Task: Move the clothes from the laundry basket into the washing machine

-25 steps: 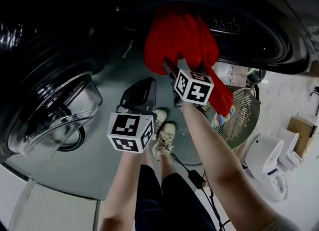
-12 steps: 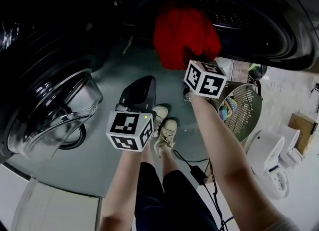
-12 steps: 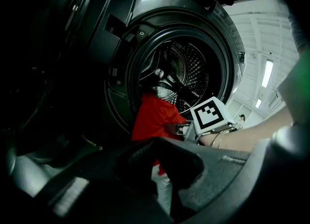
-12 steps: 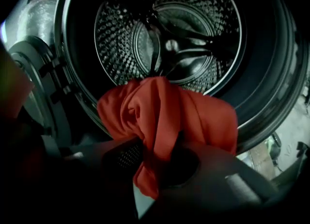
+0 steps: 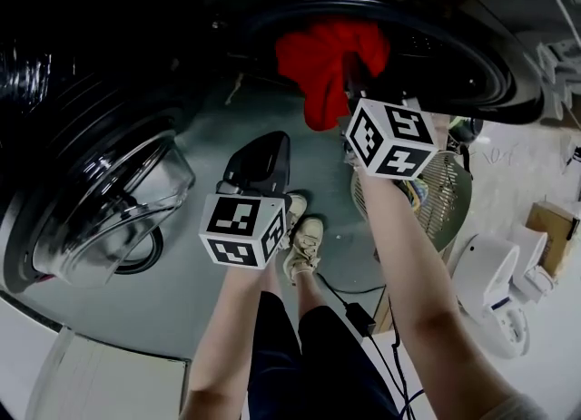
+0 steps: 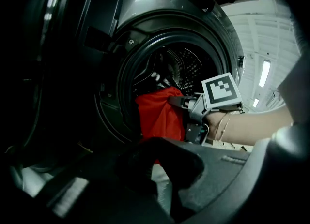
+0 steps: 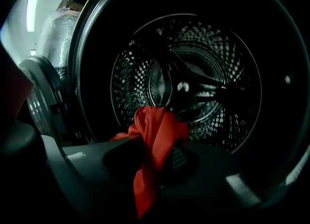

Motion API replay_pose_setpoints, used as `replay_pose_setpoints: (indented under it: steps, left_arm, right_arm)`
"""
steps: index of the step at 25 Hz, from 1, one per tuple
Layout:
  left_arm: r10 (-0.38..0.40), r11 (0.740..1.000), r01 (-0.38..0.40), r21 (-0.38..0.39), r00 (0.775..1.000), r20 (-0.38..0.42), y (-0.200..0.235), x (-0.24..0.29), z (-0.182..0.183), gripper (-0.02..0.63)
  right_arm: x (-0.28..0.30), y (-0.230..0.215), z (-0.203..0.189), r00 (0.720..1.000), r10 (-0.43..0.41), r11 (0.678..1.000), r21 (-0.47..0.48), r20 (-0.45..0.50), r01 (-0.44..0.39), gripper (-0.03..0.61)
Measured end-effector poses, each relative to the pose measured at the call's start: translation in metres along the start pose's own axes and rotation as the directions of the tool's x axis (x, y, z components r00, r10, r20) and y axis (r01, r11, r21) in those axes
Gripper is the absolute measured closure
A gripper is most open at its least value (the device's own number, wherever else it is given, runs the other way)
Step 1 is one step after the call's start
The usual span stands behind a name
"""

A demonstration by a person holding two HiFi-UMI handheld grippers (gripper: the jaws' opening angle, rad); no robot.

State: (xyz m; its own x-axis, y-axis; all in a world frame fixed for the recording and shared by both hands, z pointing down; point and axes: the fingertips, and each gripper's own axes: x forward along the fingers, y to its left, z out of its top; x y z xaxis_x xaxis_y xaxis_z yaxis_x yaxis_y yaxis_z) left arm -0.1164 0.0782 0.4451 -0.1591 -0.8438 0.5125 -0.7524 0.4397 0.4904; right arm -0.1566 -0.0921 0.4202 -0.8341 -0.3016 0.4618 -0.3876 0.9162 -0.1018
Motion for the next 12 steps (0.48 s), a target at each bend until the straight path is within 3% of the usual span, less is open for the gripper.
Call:
replay_pose_setpoints:
  steps: [4, 7, 9, 10, 12]
  left_arm:
    - [-0.008, 1.000, 0.008, 0.010, 1.000, 0.023, -0.006, -0.001, 0.012, 0.612]
    - [-0.002, 1.000, 0.002, 0.012, 0.999, 0.033, -0.006, 0.001, 0.017, 0.612]
    - [-0.003, 1.000, 0.003, 0.011, 1.000, 0.025, -0.008, 0.003, 0.016, 0.612]
    - [-0.005, 1.000, 0.005, 0.010, 1.000, 0.019, -0.009, 0.005, 0.014, 0.612]
    - [-0.005, 1.000, 0.005, 0.009, 1.000, 0.012, -0.009, 0.005, 0.014, 0.612]
  right_arm:
    - [0.011, -0.007, 0.054, 0.992, -0.009, 1.000, 0.002, 0.125, 0.009, 0.481]
    - [0.029, -0.007, 0.069, 0.993, 0.017, 0.999, 0.029, 0.120, -0.021, 0.437]
    - [0.037, -0.008, 0.061, 0.998, 0.021, 0.999, 0.046, 0.053, -0.024, 0.251]
    - [0.038, -0.011, 0.056, 1.000, 0.010, 0.999, 0.052, 0.020, -0.011, 0.188]
    - [0.035, -0.016, 0.048, 1.000, -0.013, 0.998, 0.062, -0.015, 0.014, 0.145]
